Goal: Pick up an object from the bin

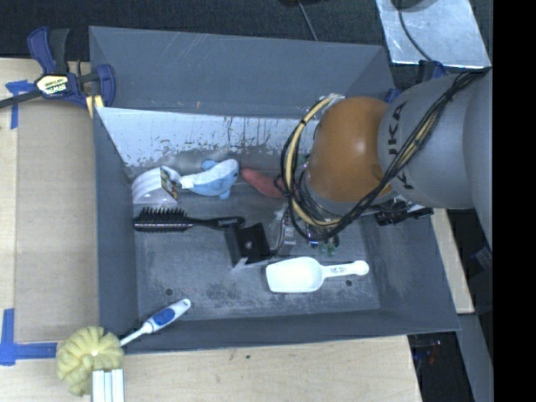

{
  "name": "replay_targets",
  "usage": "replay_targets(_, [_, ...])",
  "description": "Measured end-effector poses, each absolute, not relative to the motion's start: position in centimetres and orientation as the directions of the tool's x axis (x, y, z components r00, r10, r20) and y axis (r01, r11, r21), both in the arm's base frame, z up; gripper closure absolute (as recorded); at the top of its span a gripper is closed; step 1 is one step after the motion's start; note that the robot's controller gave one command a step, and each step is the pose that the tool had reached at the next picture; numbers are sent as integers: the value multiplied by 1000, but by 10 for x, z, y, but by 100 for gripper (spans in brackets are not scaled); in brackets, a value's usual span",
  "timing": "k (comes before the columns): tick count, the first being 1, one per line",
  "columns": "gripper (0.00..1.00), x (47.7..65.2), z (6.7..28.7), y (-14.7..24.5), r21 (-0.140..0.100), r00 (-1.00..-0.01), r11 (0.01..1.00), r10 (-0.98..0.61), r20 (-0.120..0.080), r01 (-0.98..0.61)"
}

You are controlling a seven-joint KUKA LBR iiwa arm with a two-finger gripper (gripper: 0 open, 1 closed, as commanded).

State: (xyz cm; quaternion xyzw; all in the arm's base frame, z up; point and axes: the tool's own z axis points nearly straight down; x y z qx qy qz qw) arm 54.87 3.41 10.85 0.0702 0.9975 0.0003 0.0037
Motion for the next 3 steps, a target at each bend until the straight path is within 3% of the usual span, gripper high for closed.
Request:
replay_targets(1, [0, 500, 105, 14, 0, -993, 993, 115, -12, 115])
replay_targets(2, [0, 501, 106, 14, 0, -993, 993, 115, -13, 115])
replay_targets(3, [0, 500, 177, -33, -4, -1000, 1000, -21, -22, -21])
